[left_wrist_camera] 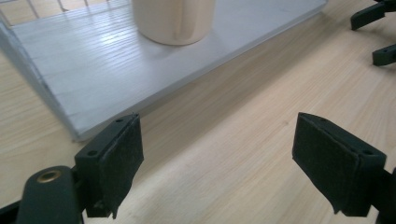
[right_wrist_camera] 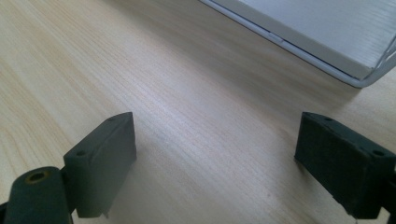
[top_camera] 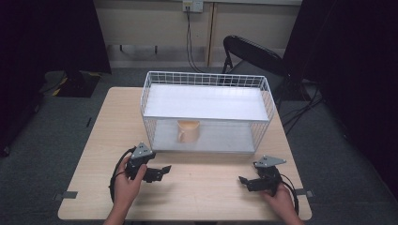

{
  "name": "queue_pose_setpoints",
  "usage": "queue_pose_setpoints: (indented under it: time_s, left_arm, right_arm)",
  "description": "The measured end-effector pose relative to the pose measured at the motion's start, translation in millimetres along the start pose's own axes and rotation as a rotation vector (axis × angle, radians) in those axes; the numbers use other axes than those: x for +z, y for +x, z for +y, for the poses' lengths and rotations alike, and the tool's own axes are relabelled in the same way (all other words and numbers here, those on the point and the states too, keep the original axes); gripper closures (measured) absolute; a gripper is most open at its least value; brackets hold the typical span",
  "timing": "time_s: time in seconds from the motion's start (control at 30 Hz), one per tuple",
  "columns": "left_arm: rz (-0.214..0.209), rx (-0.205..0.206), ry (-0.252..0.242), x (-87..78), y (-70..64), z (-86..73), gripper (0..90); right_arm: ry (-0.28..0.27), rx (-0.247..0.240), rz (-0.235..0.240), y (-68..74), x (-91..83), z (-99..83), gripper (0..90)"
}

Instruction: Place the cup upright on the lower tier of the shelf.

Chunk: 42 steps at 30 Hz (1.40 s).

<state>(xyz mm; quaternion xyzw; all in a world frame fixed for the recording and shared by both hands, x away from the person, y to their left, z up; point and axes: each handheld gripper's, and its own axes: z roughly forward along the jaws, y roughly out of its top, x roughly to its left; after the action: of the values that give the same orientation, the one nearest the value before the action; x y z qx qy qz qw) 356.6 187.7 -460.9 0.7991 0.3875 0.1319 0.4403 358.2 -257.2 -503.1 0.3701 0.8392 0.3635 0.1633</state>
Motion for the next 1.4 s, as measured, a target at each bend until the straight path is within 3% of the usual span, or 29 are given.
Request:
queue_pose_setpoints:
  time_s: [0.27,0.43,0.6,0.77,0.93,1.4]
  left_arm:
    - [0.028,-0.012,-0.02,-12.8,9.4,-9.1,16.0]
    - [0.042,-0.012,-0.004,-17.7,15.3,-16.4,16.1]
    - [0.041,-0.038,-0.013,-23.0,22.0,-22.4,16.1]
    - [0.056,-0.025,0.002,-29.9,27.0,-27.0,16.2]
    - [0.065,-0.04,0.001,-37.1,33.8,-35.2,16.2]
    - [0.068,0.002,0.035,-48.0,41.9,-48.9,16.1]
  right_arm:
    - [-0.002,0.0,-0.001,0.0,0.1,0.0,11.8]
    - [-0.001,0.0,-0.001,0.1,0.1,0.0,11.8]
    - [0.0,0.0,0.0,0.0,0.0,0.0,11.8]
    - [0.0,0.0,0.0,0.0,0.0,0.0,11.8]
    - [0.0,0.0,0.0,0.0,0.0,0.0,11.8]
    - [-0.001,-0.001,0.0,0.0,0.1,0.0,11.8]
